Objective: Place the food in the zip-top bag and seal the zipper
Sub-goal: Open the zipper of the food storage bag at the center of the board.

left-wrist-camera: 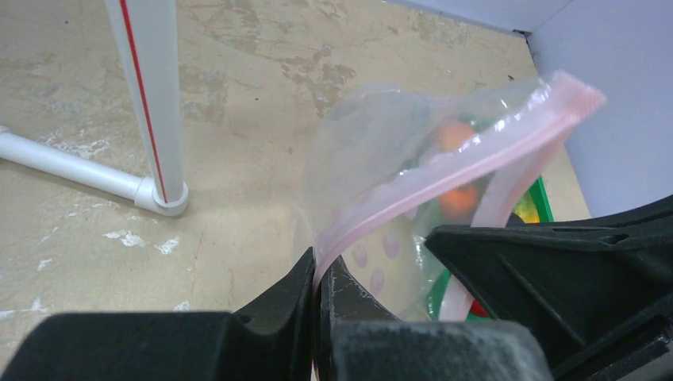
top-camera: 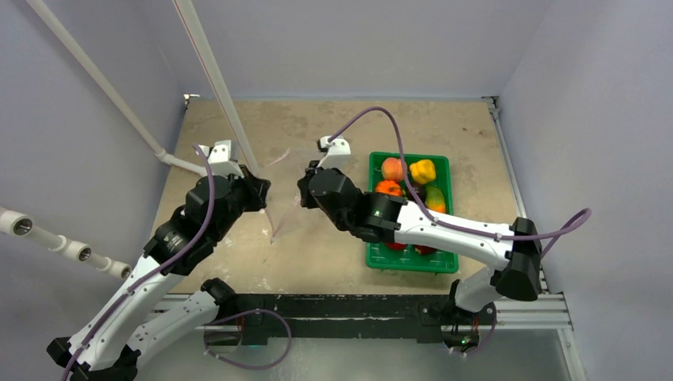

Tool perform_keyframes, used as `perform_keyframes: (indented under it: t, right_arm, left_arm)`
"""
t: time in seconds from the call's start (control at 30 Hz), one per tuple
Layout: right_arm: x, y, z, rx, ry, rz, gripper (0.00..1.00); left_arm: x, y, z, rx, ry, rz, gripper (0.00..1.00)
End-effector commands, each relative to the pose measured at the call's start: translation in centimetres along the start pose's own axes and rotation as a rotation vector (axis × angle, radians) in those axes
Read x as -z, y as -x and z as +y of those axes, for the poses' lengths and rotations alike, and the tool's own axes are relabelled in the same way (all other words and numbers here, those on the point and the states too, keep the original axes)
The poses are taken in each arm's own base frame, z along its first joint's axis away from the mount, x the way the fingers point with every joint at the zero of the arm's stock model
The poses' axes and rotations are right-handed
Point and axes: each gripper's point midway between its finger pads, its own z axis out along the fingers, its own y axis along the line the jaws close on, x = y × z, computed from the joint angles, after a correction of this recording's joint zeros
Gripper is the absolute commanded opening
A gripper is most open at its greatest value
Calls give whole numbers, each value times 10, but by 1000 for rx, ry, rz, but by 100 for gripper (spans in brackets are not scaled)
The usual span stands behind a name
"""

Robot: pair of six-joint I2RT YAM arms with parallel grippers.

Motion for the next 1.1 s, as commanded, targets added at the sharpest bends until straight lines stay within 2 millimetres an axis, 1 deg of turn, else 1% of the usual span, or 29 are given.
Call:
perform_keyframes:
  t: [0.0, 0.1, 0.33, 0.47, 0.57, 0.67, 0.73, 0.8, 0.9, 0.97, 1.07]
  right_arm:
    - [19, 0, -38, -9, -148, 3, 0]
    - [27, -5, -48, -14, -169, 26, 0]
    - [53, -2, -41, -75, -49, 65, 0]
    - [72, 0, -44, -126, 18, 69, 0]
    - [83, -12, -48, -146, 60, 112, 0]
    - [87, -22, -57, -166, 43, 134, 0]
    - [88, -23, -57, -179, 50, 135, 0]
    - [90, -16, -47, -193, 98, 121, 0]
    - [91, 5, -25, -200, 190, 68, 0]
    - [88, 22, -11, -201, 230, 20, 0]
    - [79, 40, 3, -186, 259, -31, 0]
  left_arm:
    - [14, 29, 0, 7, 14, -80, 0]
    - [15, 31, 2, -3, 30, -81, 0]
    - [14, 32, 3, -23, 43, -67, 0]
    - [10, 27, 5, -39, 60, -46, 0]
    - [4, 20, 3, -46, 55, -18, 0]
    - [0, 17, 1, -51, 50, -6, 0]
    - [-2, 19, -1, -55, 47, -9, 0]
    - [-1, 24, -4, -64, 37, -16, 0]
    - [1, 34, -9, -86, 27, -24, 0]
    - [3, 43, -13, -107, 18, -36, 0]
    - [9, 59, -21, -138, -1, -53, 0]
